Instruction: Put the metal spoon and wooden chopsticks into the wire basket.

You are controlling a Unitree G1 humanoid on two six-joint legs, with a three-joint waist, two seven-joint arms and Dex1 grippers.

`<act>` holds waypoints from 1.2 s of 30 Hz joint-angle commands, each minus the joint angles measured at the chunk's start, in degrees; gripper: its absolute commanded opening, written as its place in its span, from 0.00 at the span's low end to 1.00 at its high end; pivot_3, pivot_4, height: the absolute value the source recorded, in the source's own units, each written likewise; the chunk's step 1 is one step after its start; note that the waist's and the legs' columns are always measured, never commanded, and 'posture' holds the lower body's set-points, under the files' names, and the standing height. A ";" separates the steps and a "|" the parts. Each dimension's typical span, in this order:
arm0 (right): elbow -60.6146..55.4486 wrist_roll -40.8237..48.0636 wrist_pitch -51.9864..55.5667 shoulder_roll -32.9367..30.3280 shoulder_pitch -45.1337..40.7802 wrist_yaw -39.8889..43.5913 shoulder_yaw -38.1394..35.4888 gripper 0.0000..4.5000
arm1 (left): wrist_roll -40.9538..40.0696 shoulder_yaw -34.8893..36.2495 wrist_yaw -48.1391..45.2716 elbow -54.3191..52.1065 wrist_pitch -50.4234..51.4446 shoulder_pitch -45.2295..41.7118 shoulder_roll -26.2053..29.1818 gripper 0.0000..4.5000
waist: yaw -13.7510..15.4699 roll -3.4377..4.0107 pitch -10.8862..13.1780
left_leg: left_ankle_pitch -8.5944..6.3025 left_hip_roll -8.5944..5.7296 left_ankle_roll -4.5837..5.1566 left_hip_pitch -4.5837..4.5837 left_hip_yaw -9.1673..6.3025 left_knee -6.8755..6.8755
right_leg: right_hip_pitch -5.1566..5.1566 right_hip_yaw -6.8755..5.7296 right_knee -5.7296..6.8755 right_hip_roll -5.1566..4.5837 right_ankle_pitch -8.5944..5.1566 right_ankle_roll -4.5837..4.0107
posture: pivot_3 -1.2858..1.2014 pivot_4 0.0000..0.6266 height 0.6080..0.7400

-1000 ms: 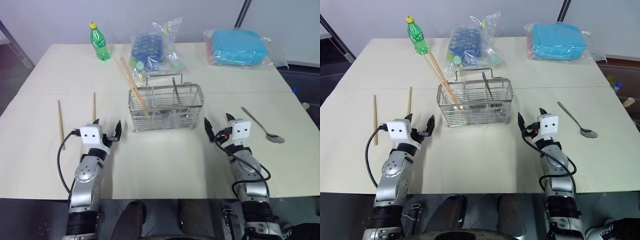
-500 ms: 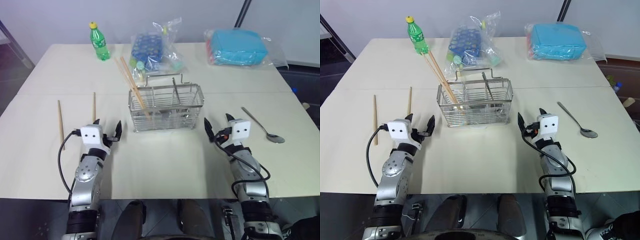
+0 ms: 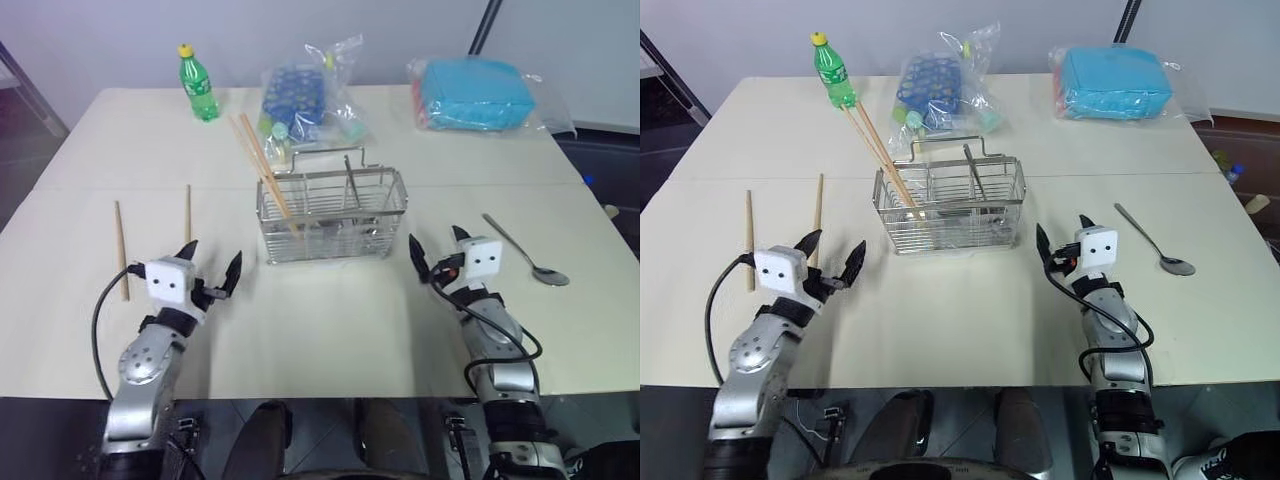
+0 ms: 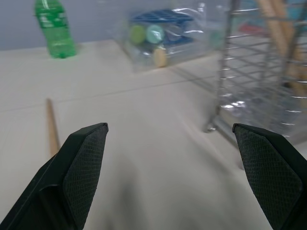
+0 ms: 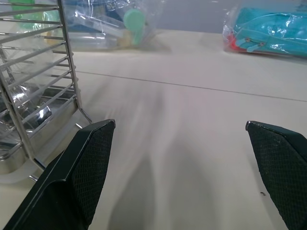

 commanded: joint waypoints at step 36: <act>-12.06 14.73 38.48 -27.43 -0.14 18.73 -10.31 1.00 | -29.62 -0.05 -29.76 -13.91 23.30 -10.85 20.67 0.97 | 0.05 0.38 0.16 | -0.07 0.05 0.13 -0.02 0.04 0.00 | 0.03 -0.01 -0.08 0.02 -0.11 -0.20 | 0.52 0.24 1.00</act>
